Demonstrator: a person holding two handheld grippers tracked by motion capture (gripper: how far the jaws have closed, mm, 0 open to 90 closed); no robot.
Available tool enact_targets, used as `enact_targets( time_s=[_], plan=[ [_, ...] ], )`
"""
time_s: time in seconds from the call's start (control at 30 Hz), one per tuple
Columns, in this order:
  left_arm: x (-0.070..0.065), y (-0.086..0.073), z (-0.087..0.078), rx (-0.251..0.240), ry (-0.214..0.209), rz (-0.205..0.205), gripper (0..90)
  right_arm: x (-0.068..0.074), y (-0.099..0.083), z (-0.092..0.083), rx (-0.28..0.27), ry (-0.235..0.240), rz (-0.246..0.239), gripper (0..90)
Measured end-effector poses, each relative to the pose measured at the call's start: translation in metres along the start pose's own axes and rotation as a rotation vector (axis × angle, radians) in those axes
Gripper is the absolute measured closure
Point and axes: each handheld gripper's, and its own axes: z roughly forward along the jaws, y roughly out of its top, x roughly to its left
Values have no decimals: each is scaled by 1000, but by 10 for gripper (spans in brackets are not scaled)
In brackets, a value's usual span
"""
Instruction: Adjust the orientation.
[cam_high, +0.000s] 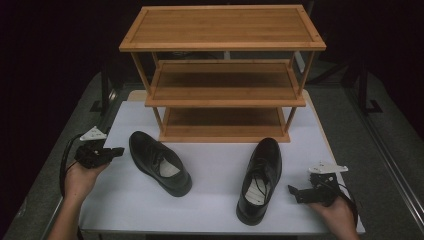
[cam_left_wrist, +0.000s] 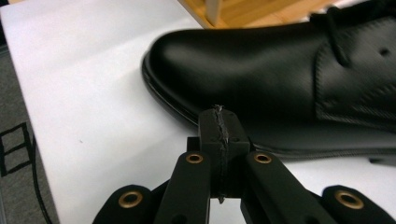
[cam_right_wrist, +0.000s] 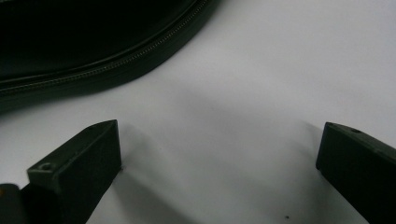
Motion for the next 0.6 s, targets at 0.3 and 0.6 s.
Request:
enact_targets(
  time_s=[0.3, 0.6],
  plan=[
    [26, 18, 13, -36, 32, -40, 900, 0, 0, 0, 0, 0, 0, 0],
    [44, 28, 36, -29, 51, -47, 900, 0, 0, 0, 0, 1, 1, 0]
  ],
)
